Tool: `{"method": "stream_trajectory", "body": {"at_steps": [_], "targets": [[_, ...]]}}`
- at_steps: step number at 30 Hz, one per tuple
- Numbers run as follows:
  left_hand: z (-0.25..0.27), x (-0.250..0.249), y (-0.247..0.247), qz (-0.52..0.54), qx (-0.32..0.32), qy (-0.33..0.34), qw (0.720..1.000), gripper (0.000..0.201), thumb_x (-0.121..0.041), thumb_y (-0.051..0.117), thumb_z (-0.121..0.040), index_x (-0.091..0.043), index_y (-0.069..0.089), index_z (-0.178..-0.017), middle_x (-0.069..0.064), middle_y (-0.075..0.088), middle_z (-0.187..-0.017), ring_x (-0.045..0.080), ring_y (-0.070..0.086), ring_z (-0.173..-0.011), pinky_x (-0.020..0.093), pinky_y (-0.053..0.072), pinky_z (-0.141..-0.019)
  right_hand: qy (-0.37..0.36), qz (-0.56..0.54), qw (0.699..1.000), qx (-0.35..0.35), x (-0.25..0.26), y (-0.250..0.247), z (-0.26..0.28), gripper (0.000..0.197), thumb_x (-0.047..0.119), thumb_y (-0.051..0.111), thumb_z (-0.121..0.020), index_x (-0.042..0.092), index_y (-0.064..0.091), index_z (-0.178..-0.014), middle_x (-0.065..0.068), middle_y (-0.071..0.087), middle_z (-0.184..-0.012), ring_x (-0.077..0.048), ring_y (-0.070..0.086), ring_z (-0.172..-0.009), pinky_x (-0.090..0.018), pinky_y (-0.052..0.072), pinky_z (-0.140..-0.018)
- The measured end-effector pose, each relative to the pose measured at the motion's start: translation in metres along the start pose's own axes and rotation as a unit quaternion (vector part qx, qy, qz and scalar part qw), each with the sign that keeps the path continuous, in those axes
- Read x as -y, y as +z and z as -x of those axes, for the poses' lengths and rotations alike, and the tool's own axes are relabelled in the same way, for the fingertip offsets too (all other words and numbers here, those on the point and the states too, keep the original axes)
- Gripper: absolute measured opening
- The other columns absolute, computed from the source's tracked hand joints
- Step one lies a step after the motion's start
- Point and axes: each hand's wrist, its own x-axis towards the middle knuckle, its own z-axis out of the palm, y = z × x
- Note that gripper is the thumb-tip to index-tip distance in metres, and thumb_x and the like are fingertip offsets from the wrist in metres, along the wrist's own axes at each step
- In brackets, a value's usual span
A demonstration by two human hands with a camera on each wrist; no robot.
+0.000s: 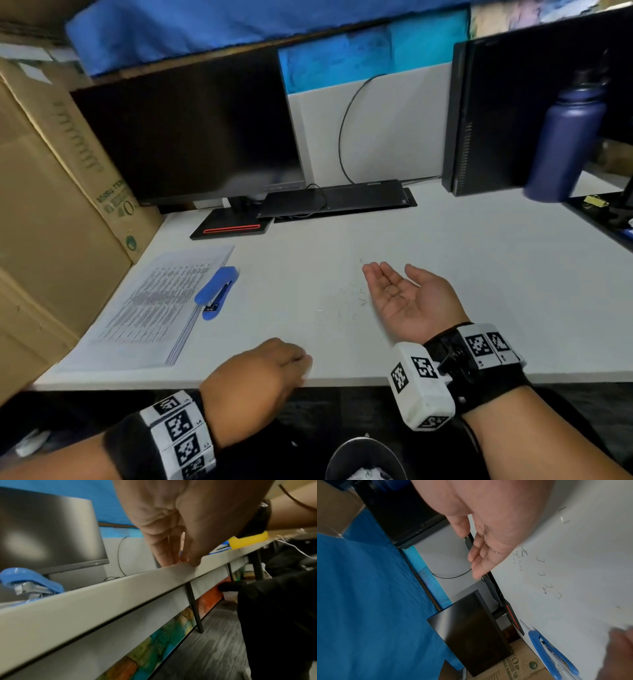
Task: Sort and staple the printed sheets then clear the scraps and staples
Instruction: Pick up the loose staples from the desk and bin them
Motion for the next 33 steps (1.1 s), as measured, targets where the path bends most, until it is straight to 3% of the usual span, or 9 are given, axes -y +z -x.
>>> {"method": "stream_trajectory", "body": {"at_steps": [3, 7, 15, 20, 22, 26, 28, 30, 33], "targets": [[0.006, -0.003, 0.008, -0.022, 0.01, 0.036, 0.999, 0.055, -0.011, 0.083, -0.06, -0.023, 0.069, -0.111, -0.009, 0.068, -0.105, 0.014, 0.065, -0.089, 0.024, 0.055, -0.055, 0.003, 0.006, 1.0, -0.007, -0.003, -0.003, 0.0, 0.035, 0.023, 0.05, -0.101, -0.007, 0.062, -0.114, -0.023, 0.069, -0.106, -0.038, 0.073, -0.09, -0.044, 0.061, -0.083], [0.007, -0.005, 0.007, -0.01, -0.005, 0.027, 1.0, 0.031, -0.012, 0.074, -0.066, -0.026, 0.067, -0.092, -0.01, 0.063, -0.091, 0.012, 0.059, -0.082, 0.028, 0.051, -0.051, 0.004, 0.005, 1.0, -0.009, -0.006, -0.005, -0.001, 0.035, 0.023, 0.05, -0.101, -0.007, 0.062, -0.114, -0.023, 0.069, -0.108, -0.038, 0.073, -0.09, -0.044, 0.061, -0.081], [-0.049, -0.012, -0.053, 0.266, -0.105, -0.104, 0.953, 0.009, -0.021, 0.072, -0.09, -0.031, 0.074, -0.088, -0.019, 0.071, -0.083, -0.003, 0.066, -0.079, 0.008, 0.048, -0.072, 0.008, 0.009, 1.0, -0.008, -0.015, -0.004, 0.001, 0.035, 0.022, 0.05, -0.101, -0.008, 0.06, -0.116, -0.025, 0.067, -0.108, -0.04, 0.07, -0.094, -0.045, 0.059, -0.083], [-0.104, -0.036, -0.081, 0.32, -0.106, -0.106, 0.935, 0.012, -0.021, 0.071, -0.091, -0.027, 0.08, -0.097, -0.014, 0.076, -0.087, -0.003, 0.067, -0.081, 0.01, 0.05, -0.076, 0.036, 0.029, 0.999, 0.019, -0.026, -0.004, 0.004, 0.042, 0.026, 0.044, -0.102, -0.009, 0.058, -0.121, -0.027, 0.068, -0.114, -0.033, 0.073, -0.077, -0.032, 0.06, -0.058], [-0.117, -0.04, -0.083, 0.311, -0.074, -0.097, 0.943, 0.017, -0.021, 0.069, -0.092, -0.029, 0.08, -0.1, -0.013, 0.078, -0.091, -0.001, 0.069, -0.085, 0.017, 0.054, -0.081, 0.036, 0.022, 0.999, 0.028, -0.029, -0.004, 0.006, 0.042, 0.023, 0.043, -0.102, -0.011, 0.058, -0.123, -0.028, 0.071, -0.103, -0.031, 0.072, -0.077, -0.028, 0.059, -0.077], [-0.131, -0.028, -0.085, 0.333, -0.122, -0.138, 0.925, 0.009, -0.015, 0.075, -0.087, -0.024, 0.077, -0.087, -0.011, 0.074, -0.079, -0.006, 0.064, -0.073, 0.01, 0.05, -0.069, 0.026, -0.002, 0.999, 0.031, -0.026, -0.003, 0.005, 0.035, 0.018, 0.043, -0.103, -0.01, 0.059, -0.118, -0.027, 0.07, -0.11, -0.031, 0.073, -0.09, -0.038, 0.059, -0.081], [-0.13, -0.014, -0.083, 0.341, -0.156, -0.179, 0.91, 0.008, -0.016, 0.077, -0.086, -0.023, 0.075, -0.082, -0.012, 0.069, -0.072, -0.008, 0.059, -0.064, 0.006, 0.045, -0.061, 0.03, 0.009, 1.0, 0.004, -0.022, -0.002, 0.004, 0.029, 0.021, 0.047, -0.102, -0.004, 0.062, -0.102, -0.019, 0.072, -0.101, -0.029, 0.074, -0.081, -0.035, 0.061, -0.067], [-0.12, 0.003, -0.074, 0.354, -0.164, -0.216, 0.895, 0.007, -0.02, 0.077, -0.087, -0.023, 0.074, -0.081, -0.012, 0.068, -0.07, -0.007, 0.058, -0.061, 0.006, 0.045, -0.059, 0.057, 0.068, 0.996, -0.012, -0.017, -0.001, 0.005, 0.031, 0.028, 0.051, -0.1, 0.009, 0.056, -0.076, -0.004, 0.061, -0.069, -0.014, 0.06, -0.047, -0.019, 0.044, -0.036], [-0.093, 0.028, -0.05, 0.368, -0.149, -0.282, 0.874, 0.008, -0.021, 0.074, -0.09, -0.022, 0.074, -0.082, -0.008, 0.071, -0.075, -0.005, 0.058, -0.06, 0.008, 0.046, -0.058, 0.124, 0.221, 0.965, 0.06, -0.025, 0.012, 0.016, 0.048, 0.04, 0.051, -0.098, 0.021, 0.038, -0.056, 0.006, 0.034, -0.048, -0.006, 0.027, -0.032, -0.012, 0.015, -0.03]]}}
